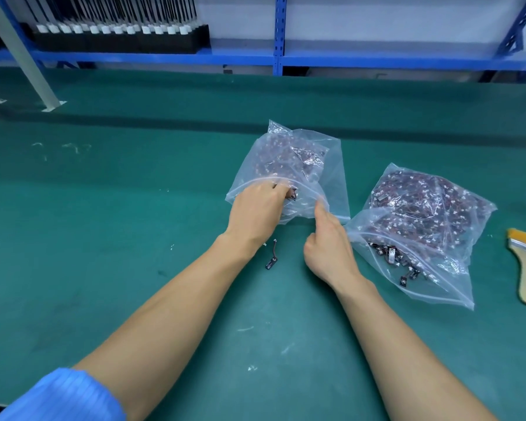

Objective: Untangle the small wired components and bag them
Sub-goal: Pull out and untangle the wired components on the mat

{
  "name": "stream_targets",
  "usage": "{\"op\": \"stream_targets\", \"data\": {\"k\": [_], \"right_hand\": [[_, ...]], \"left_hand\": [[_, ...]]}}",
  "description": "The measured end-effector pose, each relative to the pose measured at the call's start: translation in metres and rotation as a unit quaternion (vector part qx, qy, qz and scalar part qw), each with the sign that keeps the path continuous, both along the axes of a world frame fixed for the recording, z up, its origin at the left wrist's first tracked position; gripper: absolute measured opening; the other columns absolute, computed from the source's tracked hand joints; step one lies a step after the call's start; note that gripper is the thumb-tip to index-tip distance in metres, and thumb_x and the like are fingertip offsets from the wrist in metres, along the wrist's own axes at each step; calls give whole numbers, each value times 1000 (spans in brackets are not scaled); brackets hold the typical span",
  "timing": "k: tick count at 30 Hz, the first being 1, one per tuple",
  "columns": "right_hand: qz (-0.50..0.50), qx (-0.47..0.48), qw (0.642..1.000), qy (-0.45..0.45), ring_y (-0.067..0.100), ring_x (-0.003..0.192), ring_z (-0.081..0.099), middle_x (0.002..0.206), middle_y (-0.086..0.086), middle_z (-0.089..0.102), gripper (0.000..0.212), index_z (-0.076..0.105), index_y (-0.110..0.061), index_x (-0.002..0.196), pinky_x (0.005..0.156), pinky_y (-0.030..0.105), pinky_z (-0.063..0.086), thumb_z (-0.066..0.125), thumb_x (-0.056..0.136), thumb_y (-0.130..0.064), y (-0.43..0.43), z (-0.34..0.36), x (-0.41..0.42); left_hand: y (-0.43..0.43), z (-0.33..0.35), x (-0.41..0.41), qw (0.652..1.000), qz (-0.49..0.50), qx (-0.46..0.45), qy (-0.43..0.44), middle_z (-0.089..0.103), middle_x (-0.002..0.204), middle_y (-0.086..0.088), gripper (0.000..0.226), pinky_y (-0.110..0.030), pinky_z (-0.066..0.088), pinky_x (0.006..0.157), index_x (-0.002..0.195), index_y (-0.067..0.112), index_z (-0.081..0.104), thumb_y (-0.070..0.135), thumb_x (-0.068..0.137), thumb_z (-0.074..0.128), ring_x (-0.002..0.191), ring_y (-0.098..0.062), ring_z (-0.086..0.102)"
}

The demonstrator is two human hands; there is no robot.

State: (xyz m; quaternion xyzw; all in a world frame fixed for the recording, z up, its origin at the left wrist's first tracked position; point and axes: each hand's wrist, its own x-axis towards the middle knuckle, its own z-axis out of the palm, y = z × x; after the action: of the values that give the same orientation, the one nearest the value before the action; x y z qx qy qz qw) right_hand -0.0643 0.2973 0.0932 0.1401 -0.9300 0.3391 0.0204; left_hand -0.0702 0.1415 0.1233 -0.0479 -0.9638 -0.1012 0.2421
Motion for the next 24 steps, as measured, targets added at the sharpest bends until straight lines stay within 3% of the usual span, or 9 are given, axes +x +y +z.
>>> {"op": "stream_targets", "data": {"k": [2, 4, 9, 18, 21, 24], "right_hand": [[-2, 1, 1000, -1, 32, 132, 42, 149, 14, 44, 77, 20, -11, 156, 98, 33, 38, 40, 83, 6, 0, -1, 0], [-2, 4, 1000, -4, 31, 131, 41, 146, 13, 46, 76, 18, -13, 156, 94, 31, 36, 43, 87, 2, 1, -2, 0], [10, 15, 1000, -3, 28, 135, 37, 148, 10, 45, 68, 24, -14, 154, 107, 39, 38, 53, 92, -12, 1, -1, 3], [14, 4, 1000, 10, 26, 138, 34, 151, 6, 44, 75, 17, -17, 158, 110, 38, 35, 56, 93, -17, 1, -1, 2], [16, -8, 1000, 12, 26, 138, 34, 147, 7, 47, 78, 18, -19, 160, 111, 35, 32, 58, 93, -20, 2, -3, 1], [12, -42, 999, 21, 25, 130, 39, 129, 2, 58, 78, 24, -27, 159, 102, 29, 32, 61, 91, -21, 2, -4, 1]], "left_hand": [[-5, -4, 10, 999, -23, 20, 45, 71, 92, -6, 18, -45, 52, 58, 102, 12, 72, 4, 90, 61, 81, -32, 65], [-9, -6, 20, 995, -37, 44, 75, 72, 87, -4, 14, -43, 52, 55, 96, 11, 74, 4, 88, 65, 76, -31, 67], [-20, -11, 22, 995, 12, 93, 39, 75, 89, -3, 15, -44, 53, 68, 96, 12, 77, 8, 89, 65, 85, -30, 69], [-28, -12, 28, 975, -26, 156, 153, 77, 80, 4, 15, -33, 57, 61, 84, 12, 79, 0, 76, 75, 72, -16, 73], [-28, -13, 31, 970, -13, 195, 148, 77, 81, 4, 13, -30, 57, 65, 84, 13, 80, 2, 77, 79, 70, -14, 72], [-28, -16, 32, 965, 8, 236, 110, 77, 81, 5, 8, -25, 55, 67, 86, 15, 80, 11, 79, 82, 66, -11, 71]]}}
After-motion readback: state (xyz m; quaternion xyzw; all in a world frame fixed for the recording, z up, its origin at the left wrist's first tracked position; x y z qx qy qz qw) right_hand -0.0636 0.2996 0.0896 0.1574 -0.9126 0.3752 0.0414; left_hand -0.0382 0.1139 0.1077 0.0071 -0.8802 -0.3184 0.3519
